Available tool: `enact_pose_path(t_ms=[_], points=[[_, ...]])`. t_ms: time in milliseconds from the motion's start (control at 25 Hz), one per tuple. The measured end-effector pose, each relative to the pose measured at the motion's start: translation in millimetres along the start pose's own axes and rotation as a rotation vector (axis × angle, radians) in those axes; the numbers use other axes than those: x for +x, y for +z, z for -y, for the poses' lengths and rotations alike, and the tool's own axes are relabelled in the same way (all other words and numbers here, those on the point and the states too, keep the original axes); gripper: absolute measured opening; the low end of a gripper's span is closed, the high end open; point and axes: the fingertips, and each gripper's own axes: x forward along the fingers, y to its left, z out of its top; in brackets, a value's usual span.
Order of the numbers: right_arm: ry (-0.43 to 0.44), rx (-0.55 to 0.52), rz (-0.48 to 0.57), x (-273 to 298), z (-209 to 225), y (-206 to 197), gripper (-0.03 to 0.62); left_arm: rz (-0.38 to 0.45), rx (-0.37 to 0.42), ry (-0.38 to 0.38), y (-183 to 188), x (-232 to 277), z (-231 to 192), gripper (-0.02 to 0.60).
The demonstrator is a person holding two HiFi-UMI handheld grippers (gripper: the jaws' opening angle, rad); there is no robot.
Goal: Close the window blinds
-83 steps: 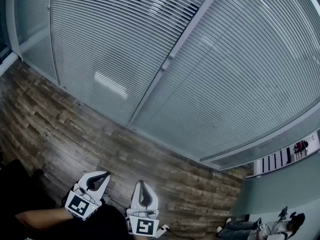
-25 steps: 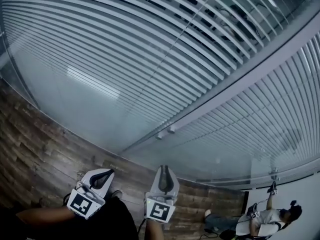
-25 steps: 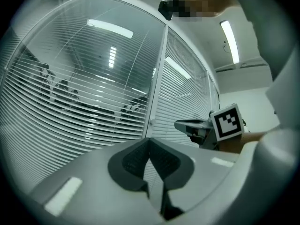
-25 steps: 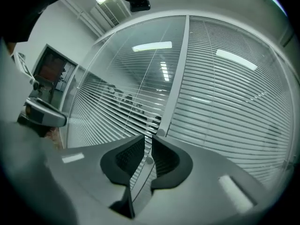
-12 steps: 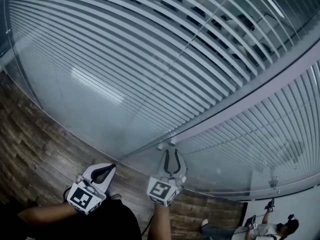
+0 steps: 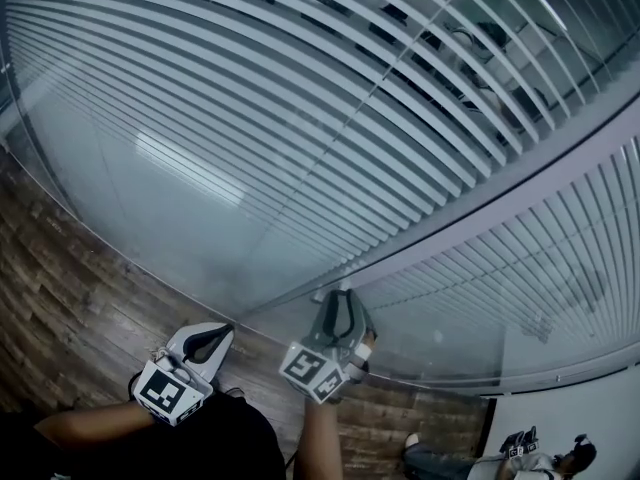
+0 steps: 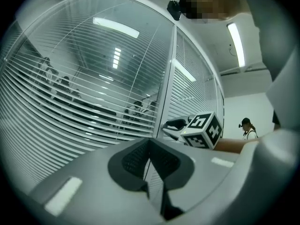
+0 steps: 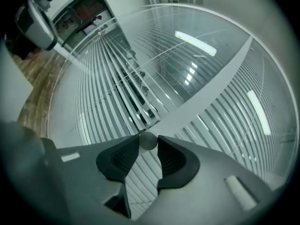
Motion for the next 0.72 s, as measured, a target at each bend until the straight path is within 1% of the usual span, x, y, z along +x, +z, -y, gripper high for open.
enact_pose_path(t_ms=[40,120,360,400,440,480,520,560,600,640,720], points=[[0.009,0.064,0.002,0.3,1.4,-0.9,0.127,-0.003,-0.003,-0.004,0.0,1.1,0.1,0.002],[0.043,0.242,0.018,0.7,3.9,-3.7,0.126,-0.011,-0.007,-0.01,-0.4,2.2,0.0,0.002],[0.159,0.883,0.09,0.4,8.2,-7.3,0.126,-0.013,-0.008,-0.005,-2.9,-5.6,-6.1,0.002],[0.177,0.965,0.099,0.3,9.2,-7.7,0.126,-0.014,-0.01,-0.004,-2.9,-6.9,-6.6,0.002],[0.19,1.022,0.107,0.8,11.0,-8.2,0.127,-0.015,-0.012,-0.002,-2.5,-7.4,-6.7,0.002],[0.195,1.045,0.112,1.4,13.2,-8.6,0.127,-0.016,-0.015,-0.001,-1.9,-7.4,-6.6,0.002],[0.192,1.031,0.114,1.9,15.1,-8.9,0.127,-0.017,-0.019,0.002,-1.4,-7.3,-6.6,0.002],[0.184,0.986,0.114,1.9,16.2,-9.0,0.127,-0.019,-0.022,0.004,-1.3,-7.8,-6.7,0.002],[0.172,0.913,0.111,1.5,16.3,-8.7,0.127,-0.022,-0.026,0.006,-1.6,-9.1,-7.0,0.002],[0.159,0.82,0.103,1.0,15.7,-7.9,0.127,-0.024,-0.028,0.008,-2.0,-11.0,-7.4,0.001],[0.13,0.593,0.079,0.4,12.9,-5.3,0.127,-0.029,-0.03,0.013,-2.9,-14.8,-8.7,0.002]])
